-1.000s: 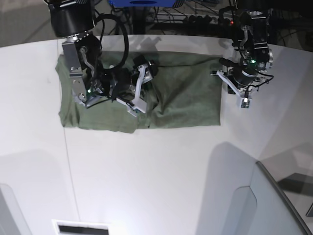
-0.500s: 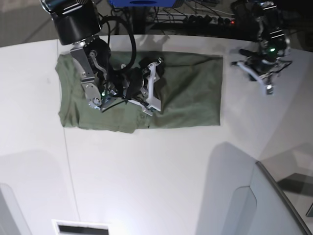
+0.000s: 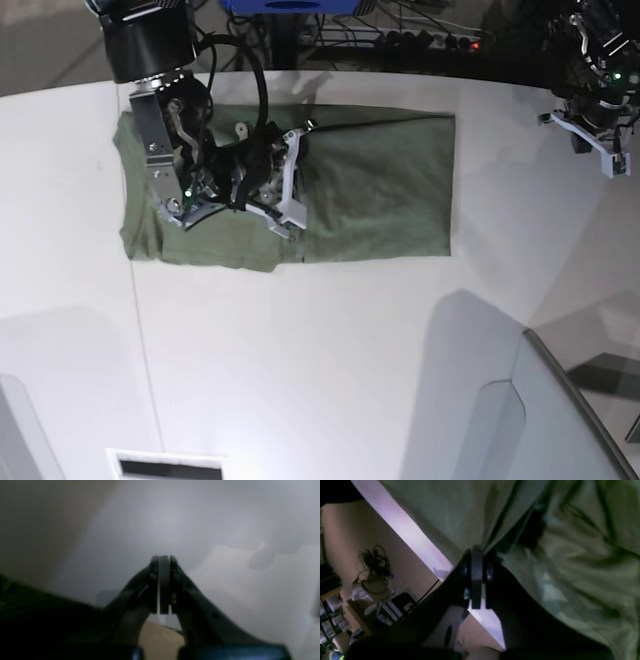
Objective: Layout the t-shirt on the table in an organized manner, then fold the t-shirt properly
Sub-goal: 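Press and tuck the folded shirt end with the right gripper, then lift the right gripper off the shirt and move it aside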
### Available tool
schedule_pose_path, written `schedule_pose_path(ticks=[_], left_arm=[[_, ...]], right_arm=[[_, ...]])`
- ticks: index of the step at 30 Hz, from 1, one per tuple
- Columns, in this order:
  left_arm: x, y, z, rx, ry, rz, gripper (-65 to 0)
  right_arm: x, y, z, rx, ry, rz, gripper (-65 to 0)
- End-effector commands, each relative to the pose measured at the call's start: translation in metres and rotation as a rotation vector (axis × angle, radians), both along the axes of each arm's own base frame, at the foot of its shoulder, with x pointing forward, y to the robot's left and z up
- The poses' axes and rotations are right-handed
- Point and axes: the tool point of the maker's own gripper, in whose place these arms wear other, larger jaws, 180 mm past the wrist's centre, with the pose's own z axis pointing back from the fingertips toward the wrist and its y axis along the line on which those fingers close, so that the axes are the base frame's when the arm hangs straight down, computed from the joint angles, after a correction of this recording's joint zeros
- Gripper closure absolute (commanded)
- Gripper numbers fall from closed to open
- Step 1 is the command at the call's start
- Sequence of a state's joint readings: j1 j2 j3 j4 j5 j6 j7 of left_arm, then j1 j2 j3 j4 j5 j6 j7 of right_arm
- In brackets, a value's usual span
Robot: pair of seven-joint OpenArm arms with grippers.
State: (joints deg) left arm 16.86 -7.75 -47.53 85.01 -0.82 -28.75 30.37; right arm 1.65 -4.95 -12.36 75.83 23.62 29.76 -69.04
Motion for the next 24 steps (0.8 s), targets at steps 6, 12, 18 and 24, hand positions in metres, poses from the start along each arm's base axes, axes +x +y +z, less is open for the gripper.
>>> schedule_pose_path(ticks=[6, 12, 18, 24], left_arm=[[0.015, 0.003, 0.012, 0.03, -0.035, -0.025, 0.0], [0.017, 0.002, 0.012, 0.029, -0.038, -0.027, 0.0], [0.018, 0.002, 0.011, 0.028, -0.039, -0.027, 0.0], [0.012, 0.009, 0.003, 0.012, -0.013, -0.013, 0.0]], right_arm=[[0.003, 0.005, 0.009, 0.019, -0.015, 0.006, -0.6], [-0.01, 0.005, 0.003, 0.018, 0.015, 0.003, -1.1], [-0.001, -0.021, 0.002, 0.008, 0.039, -0.106, -18.2], [0.024, -0.051, 0.039, -0.022, -0.111, -0.175, -41.4]])
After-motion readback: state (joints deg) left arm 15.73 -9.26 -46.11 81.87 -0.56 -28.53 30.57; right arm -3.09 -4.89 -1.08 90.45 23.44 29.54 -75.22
